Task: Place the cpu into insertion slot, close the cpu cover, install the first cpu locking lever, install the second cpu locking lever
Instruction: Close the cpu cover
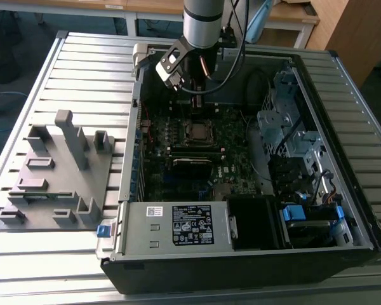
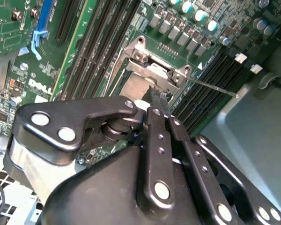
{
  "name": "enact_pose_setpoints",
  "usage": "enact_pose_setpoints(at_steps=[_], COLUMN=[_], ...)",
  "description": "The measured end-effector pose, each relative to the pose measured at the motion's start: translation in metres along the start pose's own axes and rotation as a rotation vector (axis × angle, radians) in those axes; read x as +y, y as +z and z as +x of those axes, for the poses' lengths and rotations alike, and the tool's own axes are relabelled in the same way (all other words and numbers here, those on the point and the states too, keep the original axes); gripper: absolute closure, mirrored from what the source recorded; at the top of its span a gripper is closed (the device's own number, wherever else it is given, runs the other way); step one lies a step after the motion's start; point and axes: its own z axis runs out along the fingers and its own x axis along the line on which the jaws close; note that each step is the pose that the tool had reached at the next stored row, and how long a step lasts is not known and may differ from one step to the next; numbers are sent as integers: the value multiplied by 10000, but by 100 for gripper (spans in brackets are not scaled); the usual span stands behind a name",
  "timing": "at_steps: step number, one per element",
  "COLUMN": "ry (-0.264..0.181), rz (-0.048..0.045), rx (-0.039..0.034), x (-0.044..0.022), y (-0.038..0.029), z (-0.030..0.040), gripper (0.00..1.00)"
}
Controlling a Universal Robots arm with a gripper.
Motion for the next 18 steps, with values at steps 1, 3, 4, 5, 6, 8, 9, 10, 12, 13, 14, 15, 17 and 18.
enact_pose_setpoints(at_steps=[1,3,4,5,6,8,9,10,12,13,14,15,17,18], ry=[0,0,0,0,0,0,0,0,0,0,0,0,0,0], rz=[2,4,4,3,1,5,4,4,6,6,5,5,2,4], rx=[0,0,1,2,5,1,2,1,-1,-1,1,0,5,2], x=[0,0,0,0,1,0,0,0,0,0,0,0,0,0], y=[0,0,0,3,10,22,27,29,29,30,30,31,39,44], z=[0,0,0,0,1,0,0,0,0,0,0,0,0,0], gripper=[90,90,90,90,90,90,90,90,90,90,90,90,90,90])
